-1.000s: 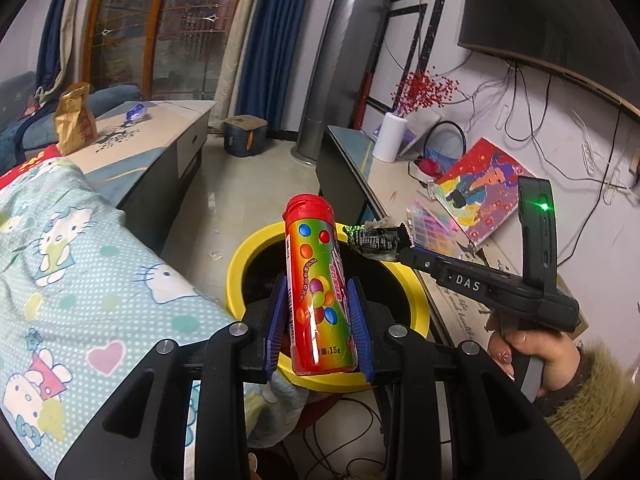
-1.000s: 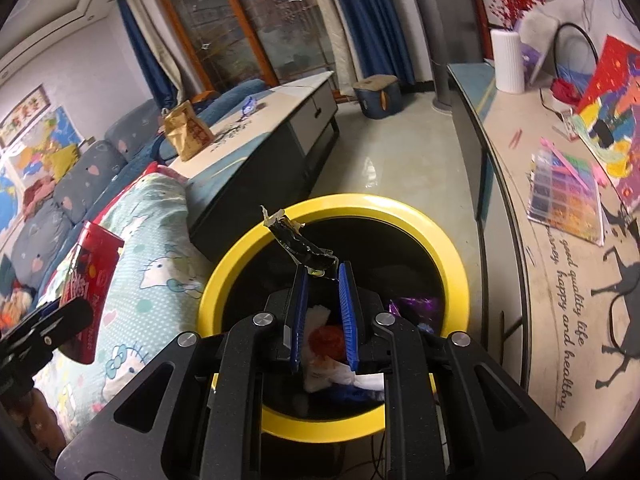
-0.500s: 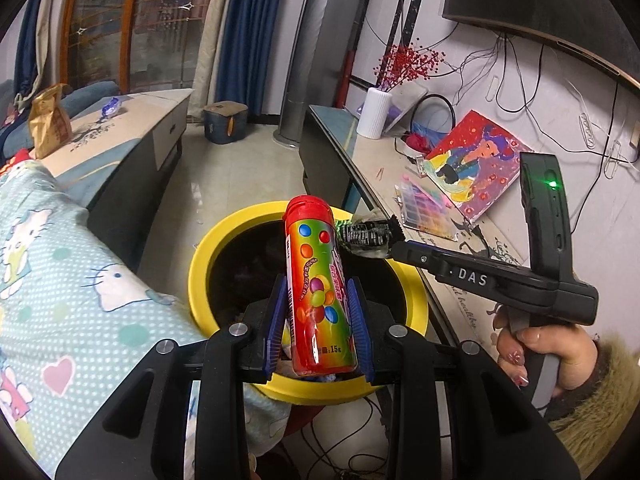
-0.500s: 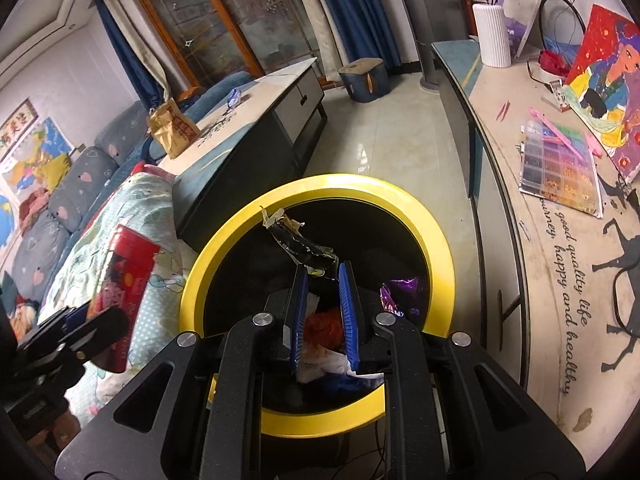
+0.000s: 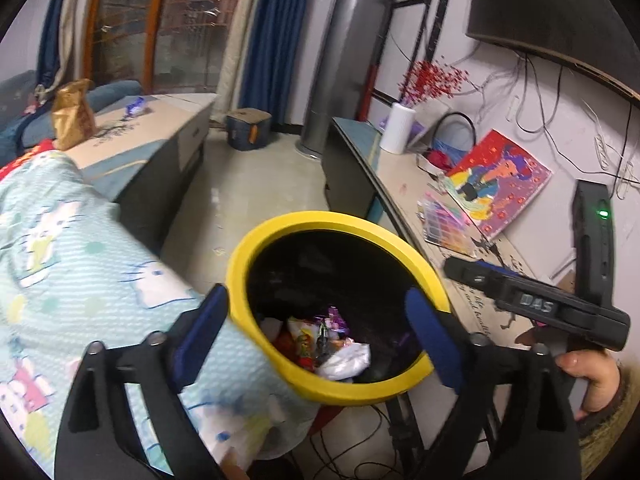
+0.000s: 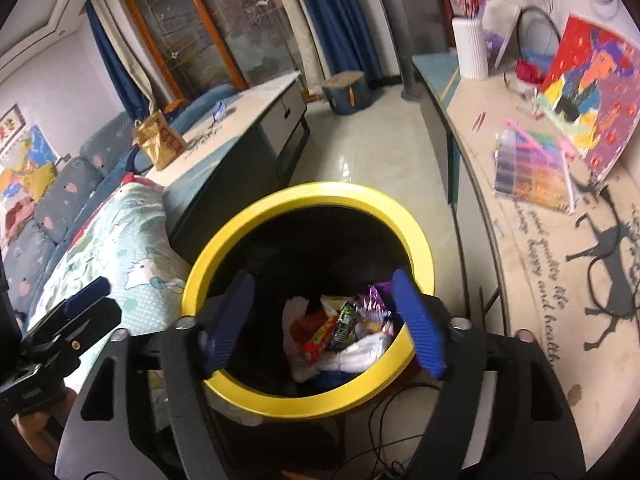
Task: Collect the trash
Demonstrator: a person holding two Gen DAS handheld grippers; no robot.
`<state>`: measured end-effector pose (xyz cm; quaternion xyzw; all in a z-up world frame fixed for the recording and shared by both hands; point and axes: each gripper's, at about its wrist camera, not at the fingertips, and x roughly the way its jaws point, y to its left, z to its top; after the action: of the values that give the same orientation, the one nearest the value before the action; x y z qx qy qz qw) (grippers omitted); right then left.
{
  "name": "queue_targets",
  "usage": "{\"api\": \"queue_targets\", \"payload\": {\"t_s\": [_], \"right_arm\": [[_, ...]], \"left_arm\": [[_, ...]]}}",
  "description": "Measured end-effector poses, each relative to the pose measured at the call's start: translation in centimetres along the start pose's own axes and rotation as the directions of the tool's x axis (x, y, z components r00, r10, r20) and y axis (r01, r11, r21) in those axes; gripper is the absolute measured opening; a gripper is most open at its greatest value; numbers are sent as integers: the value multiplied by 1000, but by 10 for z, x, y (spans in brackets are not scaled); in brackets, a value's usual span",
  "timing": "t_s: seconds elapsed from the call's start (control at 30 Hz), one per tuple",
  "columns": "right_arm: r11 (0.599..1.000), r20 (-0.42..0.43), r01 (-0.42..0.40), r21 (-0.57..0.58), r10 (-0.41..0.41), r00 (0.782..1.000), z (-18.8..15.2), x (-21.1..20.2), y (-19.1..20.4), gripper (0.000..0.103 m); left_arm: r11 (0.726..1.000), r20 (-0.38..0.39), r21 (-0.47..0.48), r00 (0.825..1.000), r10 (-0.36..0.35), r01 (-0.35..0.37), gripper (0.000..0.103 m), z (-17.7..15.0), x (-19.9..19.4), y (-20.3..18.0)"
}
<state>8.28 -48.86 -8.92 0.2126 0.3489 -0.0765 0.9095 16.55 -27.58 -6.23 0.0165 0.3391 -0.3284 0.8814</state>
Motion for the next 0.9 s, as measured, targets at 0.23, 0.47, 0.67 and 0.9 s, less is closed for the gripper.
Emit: {"api": "queue_targets", "payload": {"t_s": [0.23, 0.47, 0.67, 0.9], "right_arm": [[993, 187, 49, -108, -28, 982, -12, -42, 39, 92], [984, 317, 42, -175, 16, 948, -32, -66, 67, 92], [972, 424, 17, -233, 87, 901, -55, -90, 92, 92], [958, 465, 1, -286, 138, 875, -66, -99, 107, 92]], "left_arm": [[995, 97, -36, 991, 96, -93, 96, -9, -50, 18], [980, 177, -85, 965, 194, -182, 96, -29, -97, 34], [966, 233, -105, 938, 256, -237, 96, -51, -130, 36], [955, 277, -122, 915, 293, -269, 96, -68, -157, 38]]}}
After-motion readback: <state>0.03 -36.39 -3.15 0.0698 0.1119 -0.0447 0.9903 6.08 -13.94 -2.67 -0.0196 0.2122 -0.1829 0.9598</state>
